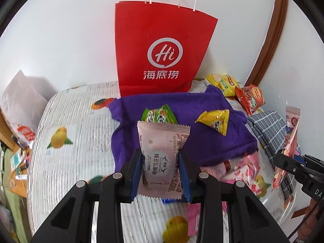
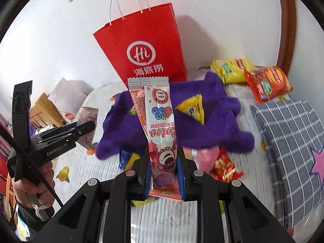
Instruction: Organize snacks
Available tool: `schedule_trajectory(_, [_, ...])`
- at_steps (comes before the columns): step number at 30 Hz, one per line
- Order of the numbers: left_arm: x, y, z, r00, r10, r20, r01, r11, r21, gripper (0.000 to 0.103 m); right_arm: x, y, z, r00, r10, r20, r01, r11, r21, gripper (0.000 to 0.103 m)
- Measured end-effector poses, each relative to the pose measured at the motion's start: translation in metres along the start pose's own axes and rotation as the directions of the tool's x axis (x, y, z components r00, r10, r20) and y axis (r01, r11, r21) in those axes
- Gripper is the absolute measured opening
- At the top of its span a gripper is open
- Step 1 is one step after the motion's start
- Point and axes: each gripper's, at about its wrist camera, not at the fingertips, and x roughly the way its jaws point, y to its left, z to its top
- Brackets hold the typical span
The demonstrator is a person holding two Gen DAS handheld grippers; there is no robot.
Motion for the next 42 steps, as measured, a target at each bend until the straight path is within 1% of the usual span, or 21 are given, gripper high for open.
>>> schedule_trajectory(6, [0.02,0.0,0.021,1.0,-0.022,0.002,0.022,1.0,-0.009,0.033,0.019,-0.006,0.02,1.0,0.004,0.002,-0.004,1.0,0.023,0.022])
schedule_trajectory(13, [0.045,0.009,0.038,1.0,-0.023,-0.016,0.022,0.999,-0.039,0.033,0.04,-0.011,0.042,1.0,0.001,0.005,-0.001,1.0,0.026,0.022])
schedule_trajectory(17, [0.051,0.012,0.047,1.0,-0.029,-0.002,0.029,0.998,-0.052,0.033,0.047,-0.016,0.057,1.0,0.011,0.014,-0.012,0.999,0.031,0.022])
schedule_trajectory(19, [0.055,0.013,0.049,1.0,-0.024,0.003,0.024,0.998,-0.055,0.033,0.049,-0.018,0.062,1.0,0.018,0.02,-0.018,0.999,0.029,0.022])
schedule_trajectory(22, [0.063,0.015,0.049,1.0,-0.01,-0.024,0.009,0.999,-0.052,0.033,0.051,-0.021,0.071,0.999,0.018,0.035,-0.018,1.0,0.02,0.022])
schedule_trajectory(24, [0.066,0.015,0.049,1.0,0.0,-0.025,-0.001,0.999,-0.052,0.033,0.055,-0.023,0.075,0.999,0.025,0.036,-0.026,0.999,0.02,0.022])
schedule_trajectory(30, [0.075,0.021,0.045,0.999,-0.013,-0.047,0.01,0.997,-0.07,0.033,0.08,-0.022,0.087,0.999,0.048,0.002,-0.048,0.999,0.005,0.022])
schedule_trajectory(34, [0.084,0.024,0.043,0.998,-0.009,-0.068,0.003,0.996,-0.084,0.033,0.103,-0.016,0.087,0.997,0.069,-0.046,-0.071,0.997,-0.031,0.022])
schedule_trajectory(38, [0.093,0.026,0.042,0.996,-0.002,-0.087,-0.006,0.996,-0.091,0.033,0.119,-0.006,0.085,0.994,0.071,-0.082,-0.08,0.991,-0.108,0.022])
schedule_trajectory(40, [0.097,0.026,0.041,0.995,0.001,-0.097,-0.011,0.995,-0.098,0.033,0.127,-0.005,0.084,0.989,0.089,-0.115,-0.102,0.988,-0.117,0.022])
schedule_trajectory(42, [0.101,0.026,0.041,0.995,0.003,-0.104,-0.013,0.995,-0.1,0.033,0.133,-0.006,0.083,0.986,0.092,-0.137,-0.107,0.988,-0.112,0.022])
